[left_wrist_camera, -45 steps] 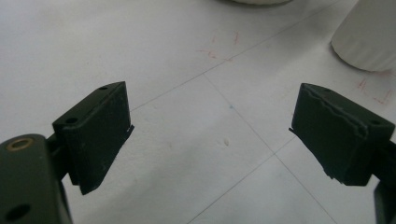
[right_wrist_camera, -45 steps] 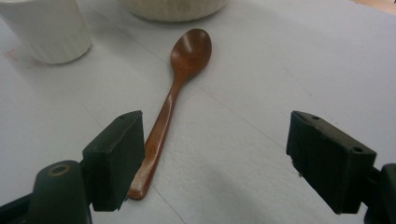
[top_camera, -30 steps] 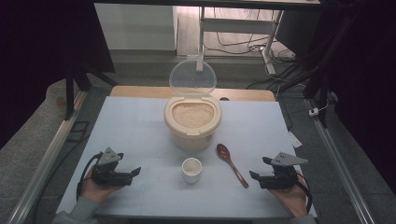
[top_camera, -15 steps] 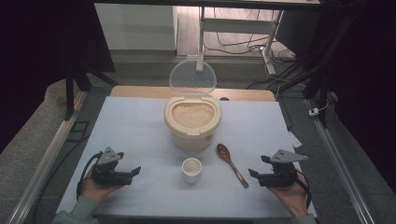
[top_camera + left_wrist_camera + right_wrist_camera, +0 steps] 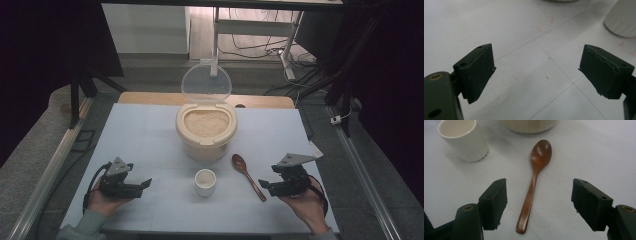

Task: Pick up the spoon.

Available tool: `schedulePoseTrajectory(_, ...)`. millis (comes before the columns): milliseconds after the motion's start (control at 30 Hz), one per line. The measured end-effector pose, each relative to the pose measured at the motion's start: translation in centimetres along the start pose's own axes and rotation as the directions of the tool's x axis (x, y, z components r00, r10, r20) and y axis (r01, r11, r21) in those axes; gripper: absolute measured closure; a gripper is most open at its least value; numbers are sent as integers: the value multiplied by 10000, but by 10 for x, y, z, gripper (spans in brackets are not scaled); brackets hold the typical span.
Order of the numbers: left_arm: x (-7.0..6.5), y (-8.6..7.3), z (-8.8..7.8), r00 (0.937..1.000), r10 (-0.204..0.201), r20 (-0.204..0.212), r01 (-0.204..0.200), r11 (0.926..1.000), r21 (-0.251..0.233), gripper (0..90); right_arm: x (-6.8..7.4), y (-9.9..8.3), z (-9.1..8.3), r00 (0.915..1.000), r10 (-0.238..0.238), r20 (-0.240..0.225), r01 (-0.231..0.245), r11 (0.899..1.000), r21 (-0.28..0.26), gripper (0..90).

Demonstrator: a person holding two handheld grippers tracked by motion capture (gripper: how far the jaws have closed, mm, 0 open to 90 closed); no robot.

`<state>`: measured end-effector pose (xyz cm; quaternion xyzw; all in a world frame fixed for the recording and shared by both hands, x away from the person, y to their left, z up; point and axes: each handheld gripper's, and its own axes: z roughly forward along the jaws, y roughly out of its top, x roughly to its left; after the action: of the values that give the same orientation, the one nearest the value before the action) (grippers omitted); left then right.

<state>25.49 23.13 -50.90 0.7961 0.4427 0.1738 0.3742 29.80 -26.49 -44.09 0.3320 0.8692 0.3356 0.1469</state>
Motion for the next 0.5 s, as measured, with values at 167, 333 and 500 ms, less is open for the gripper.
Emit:
schedulePoseTrajectory(167,-1,0,1,9999,100,-12,-100,9999,70,124,7,14,12,10000,-5,72,-3,9940,1091,299)
schedulePoseTrajectory(333,-1,0,3,9999,130,0,-130,9998,130,124,11,23,27,9999,15,129,-39,9819,1892,318)
schedulePoseTrajectory(500,-1,0,5,9998,174,11,-174,9996,217,124,12,26,40,9995,134,270,-201,9640,2652,341)
